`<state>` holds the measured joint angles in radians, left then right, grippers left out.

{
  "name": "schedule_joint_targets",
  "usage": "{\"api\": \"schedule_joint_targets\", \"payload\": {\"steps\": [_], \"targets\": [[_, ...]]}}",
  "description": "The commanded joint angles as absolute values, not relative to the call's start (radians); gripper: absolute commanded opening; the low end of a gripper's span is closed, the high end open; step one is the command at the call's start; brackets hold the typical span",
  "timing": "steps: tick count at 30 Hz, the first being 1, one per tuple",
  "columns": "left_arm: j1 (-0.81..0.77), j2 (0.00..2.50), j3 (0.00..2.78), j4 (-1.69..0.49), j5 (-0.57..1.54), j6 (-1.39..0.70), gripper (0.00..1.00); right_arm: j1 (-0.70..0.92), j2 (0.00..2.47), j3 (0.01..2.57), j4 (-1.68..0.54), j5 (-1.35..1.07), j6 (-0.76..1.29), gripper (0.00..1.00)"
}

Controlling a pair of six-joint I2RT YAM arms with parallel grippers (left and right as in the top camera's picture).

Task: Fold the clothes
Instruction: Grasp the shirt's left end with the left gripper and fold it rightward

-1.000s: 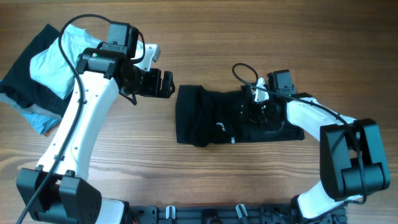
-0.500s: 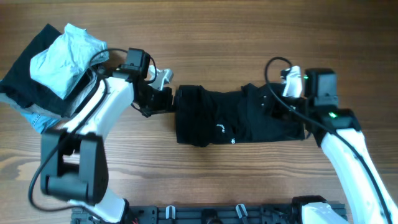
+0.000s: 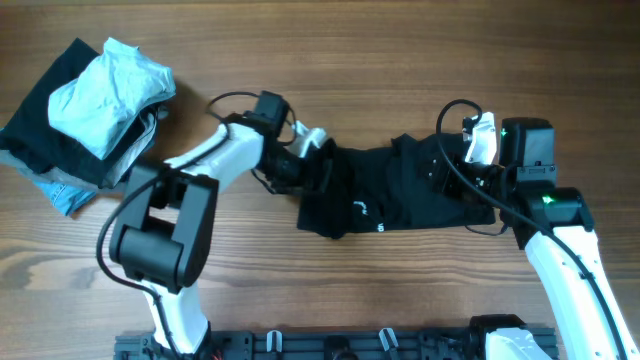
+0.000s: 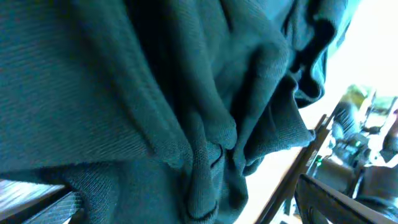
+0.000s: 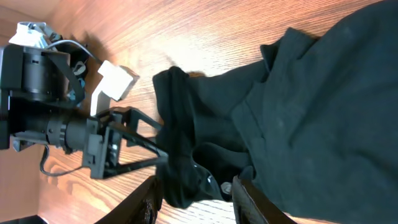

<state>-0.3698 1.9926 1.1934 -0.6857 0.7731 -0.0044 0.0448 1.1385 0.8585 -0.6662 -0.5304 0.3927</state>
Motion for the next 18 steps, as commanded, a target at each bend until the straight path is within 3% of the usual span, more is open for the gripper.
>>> {"api": "schedule_joint_targets", "payload": {"steps": [1, 7, 13, 16, 18], "targets": [[-0.441, 2.075, 1.161, -0.679, 0.646, 0.014, 1.00, 0.041, 1.130, 0.874, -0.668, -0.516, 0.396, 0.41], [-0.474, 2.078, 1.161, -0.633, 0.625, -0.102, 0.99, 0.041, 1.130, 0.874, -0.667, -0.515, 0.396, 0.40], [-0.474, 2.078, 1.160, -0.618, 0.538, -0.413, 1.00, 0.041, 1.130, 0.874, -0.667, -0.512, 0.397, 0.41], [-0.475, 2.081, 1.160, -0.611, 0.539, -0.435, 1.00, 0.041, 1.130, 0.874, -0.667, -0.512, 0.397, 0.40], [-0.476, 2.094, 1.159, -0.601, 0.530, -0.435, 0.92, 0.041, 1.130, 0.874, -0.667, -0.512, 0.397, 0.40]]}}
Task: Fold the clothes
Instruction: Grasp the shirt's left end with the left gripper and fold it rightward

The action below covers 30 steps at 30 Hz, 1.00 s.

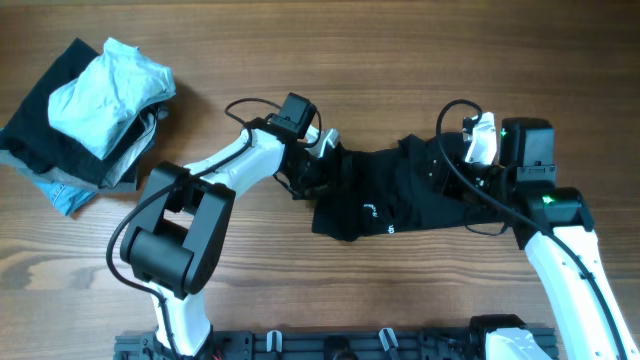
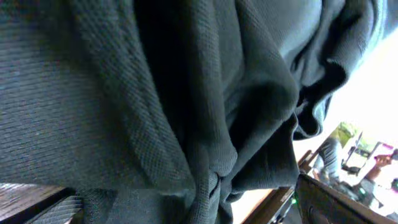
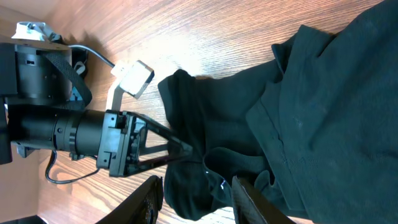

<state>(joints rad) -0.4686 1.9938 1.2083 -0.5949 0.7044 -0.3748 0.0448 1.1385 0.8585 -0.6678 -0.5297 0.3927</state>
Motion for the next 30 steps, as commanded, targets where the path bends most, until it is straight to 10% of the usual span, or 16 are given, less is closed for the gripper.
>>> {"api": "schedule_joint_targets", "payload": {"steps": [1, 8, 19, 30], "targets": [[-0.476, 2.112, 1.159, -0.594, 0.521, -0.435, 0.75, 0.041, 1.130, 0.874, -0.668, -0.512, 0.396, 0.40], [-0.477, 2.204, 1.159, -0.624, 0.467, -0.386, 0.06, 0.041, 1.130, 0.874, -0.668, -0.506, 0.406, 0.40], [-0.245, 1.999, 1.401, -1.206, 0.208, -0.160, 0.04, 0.041, 1.155, 0.873, -0.729, -0.198, 0.450, 0.36], [-0.336, 1.812, 1.443, -1.220, 0.220, -0.161, 0.04, 0.064, 1.515, 0.785, -0.685, -0.461, 0.340, 0.11]]}}
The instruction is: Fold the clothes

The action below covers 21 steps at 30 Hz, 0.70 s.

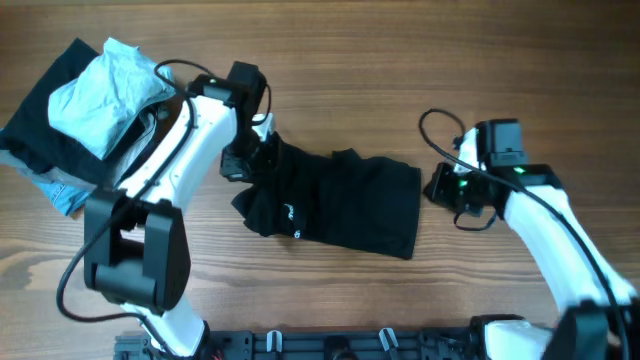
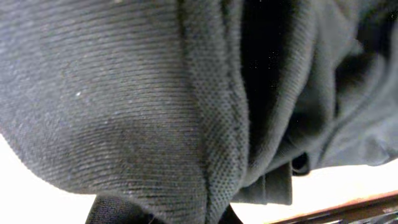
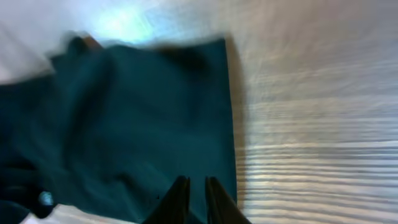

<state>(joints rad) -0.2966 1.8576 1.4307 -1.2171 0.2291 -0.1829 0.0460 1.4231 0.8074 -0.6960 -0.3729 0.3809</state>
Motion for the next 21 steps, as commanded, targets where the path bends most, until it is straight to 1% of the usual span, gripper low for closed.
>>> {"api": "schedule_joint_targets", "payload": {"steps": [1, 5, 8, 10, 12, 15, 16, 17, 18, 19, 20, 21], "targets": [[-0.350, 1.802, 1.443, -1.221, 0.224, -0.161, 0.04, 0.066, 1.554, 0.785, -0.677, -0.461, 0.340, 0.10], [-0.402, 1.774, 1.455, -1.219, 0.289, -0.164, 0.04, 0.066, 1.694, 0.785, -0.625, -0.457, 0.344, 0.10], [-0.456, 1.779, 1.455, -1.198, 0.299, -0.168, 0.04, 0.066, 1.760, 0.785, -0.605, -0.457, 0.345, 0.09], [-0.529, 1.783, 1.453, -1.147, 0.299, -0.183, 0.04, 0.066, 1.782, 0.785, -0.599, -0.457, 0.348, 0.10], [-0.591, 1.788, 1.453, -1.079, 0.299, -0.220, 0.07, 0.066, 1.783, 0.785, -0.592, -0.457, 0.352, 0.10], [-0.684, 1.806, 1.453, -0.969, 0.298, -0.256, 0.21, 0.066, 1.783, 0.785, -0.588, -0.458, 0.369, 0.10], [-0.715, 1.817, 1.453, -0.934, 0.298, -0.263, 0.24, 0.066, 1.783, 0.785, -0.588, -0.457, 0.369, 0.10], [-0.744, 1.834, 1.451, -0.901, 0.294, -0.266, 0.30, 0.066, 1.783, 0.785, -0.588, -0.457, 0.369, 0.10], [-0.771, 1.853, 1.451, -0.877, 0.285, -0.266, 0.31, 0.066, 1.783, 0.785, -0.587, -0.457, 0.369, 0.10], [-0.793, 1.873, 1.451, -0.860, 0.273, -0.270, 0.38, 0.066, 1.783, 0.785, -0.587, -0.457, 0.369, 0.10], [-0.812, 1.892, 1.451, -0.848, 0.271, -0.270, 0.59, 0.066, 1.783, 0.785, -0.587, -0.457, 0.368, 0.10], [-0.826, 1.905, 1.451, -0.848, 0.271, -0.270, 0.67, 0.066, 1.783, 0.785, -0.588, -0.457, 0.366, 0.11]]}}
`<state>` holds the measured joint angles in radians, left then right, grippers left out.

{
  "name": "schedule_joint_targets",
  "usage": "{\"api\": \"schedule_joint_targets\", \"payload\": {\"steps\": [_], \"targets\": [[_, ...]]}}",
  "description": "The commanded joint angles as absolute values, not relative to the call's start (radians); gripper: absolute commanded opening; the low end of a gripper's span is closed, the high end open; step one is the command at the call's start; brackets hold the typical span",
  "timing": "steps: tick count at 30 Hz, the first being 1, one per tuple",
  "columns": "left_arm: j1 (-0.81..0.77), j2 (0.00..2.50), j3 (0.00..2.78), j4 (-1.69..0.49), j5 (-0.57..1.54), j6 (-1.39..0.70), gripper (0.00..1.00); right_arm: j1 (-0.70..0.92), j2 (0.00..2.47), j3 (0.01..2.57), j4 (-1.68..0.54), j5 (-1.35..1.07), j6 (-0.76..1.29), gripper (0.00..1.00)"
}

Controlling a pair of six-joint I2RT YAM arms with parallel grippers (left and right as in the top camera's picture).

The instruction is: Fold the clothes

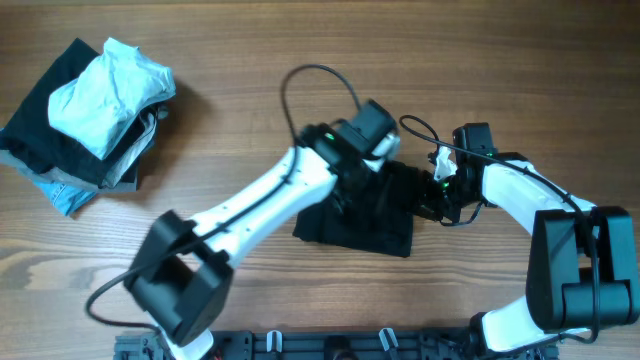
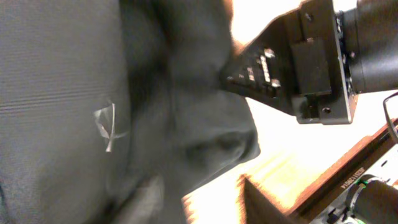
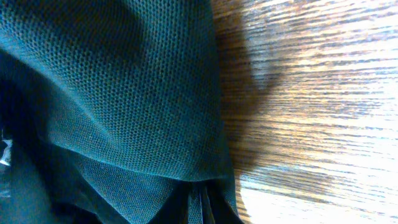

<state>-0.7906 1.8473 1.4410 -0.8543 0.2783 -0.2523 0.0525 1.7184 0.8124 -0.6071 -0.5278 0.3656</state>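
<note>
A black garment [image 1: 350, 228] lies doubled over in the middle of the wooden table [image 1: 300, 40]. My left gripper [image 1: 376, 188] hangs over its right part, reaching across from the left. In the left wrist view the left gripper [image 2: 199, 202] is open, its fingers spread above the dark cloth [image 2: 74, 93], with a small white mark on the cloth. My right gripper [image 1: 428, 200] is at the garment's right edge; it also shows in the left wrist view as the right gripper [image 2: 292, 62]. The right wrist view has the right gripper [image 3: 199, 208] shut on a bunched fold of fabric [image 3: 124, 93].
A pile of other clothes [image 1: 90, 100], pale blue over dark and grey pieces, sits at the far left corner. Bare wood [image 3: 311, 93] lies right of the garment. A black rail [image 1: 330, 345] runs along the table's front edge.
My left gripper has gone from the garment's left end over to its right end and is now open. The garment, then spread wide, now lies doubled and narrower. The right gripper grips the right edge.
At first both grippers held the black garment bunched between them. A little later the left had shifted slightly right. Then the garment lay spread flat, the left gripper on its left end, the right gripper by its right edge. Now the left end is folded over.
</note>
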Motion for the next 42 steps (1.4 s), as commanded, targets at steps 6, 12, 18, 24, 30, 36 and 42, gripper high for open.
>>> {"api": "schedule_joint_targets", "payload": {"steps": [6, 12, 18, 24, 30, 36, 42], "targets": [[-0.776, 1.866, 1.527, -0.990, 0.268, -0.269, 0.79, 0.034, 1.698, 0.832, -0.678, -0.460, 0.313, 0.19], [-0.611, 1.725, 1.666, -1.125, 0.250, -0.239, 0.85, 0.043, 1.531, 0.869, -0.717, -0.607, 0.226, 0.58], [-0.479, 1.734, 1.666, -1.218, 0.234, -0.178, 0.39, 0.112, 1.617, 0.840, -0.595, -0.609, 0.274, 0.32], [-0.451, 1.740, 1.666, -1.225, 0.234, -0.163, 0.50, 0.181, 1.742, 0.839, -0.474, -0.657, 0.299, 0.42], [-0.451, 1.741, 1.666, -1.220, 0.234, -0.163, 0.54, 0.192, 1.769, 0.840, -0.317, -0.879, 0.253, 0.21], [-0.451, 1.742, 1.666, -1.216, 0.233, -0.163, 0.55, 0.189, 1.602, 0.865, -0.313, -1.003, 0.284, 0.04], [-0.451, 1.745, 1.666, -1.216, 0.234, -0.163, 0.59, 0.170, 1.274, 0.865, -0.438, -0.660, 0.431, 0.04]]}}
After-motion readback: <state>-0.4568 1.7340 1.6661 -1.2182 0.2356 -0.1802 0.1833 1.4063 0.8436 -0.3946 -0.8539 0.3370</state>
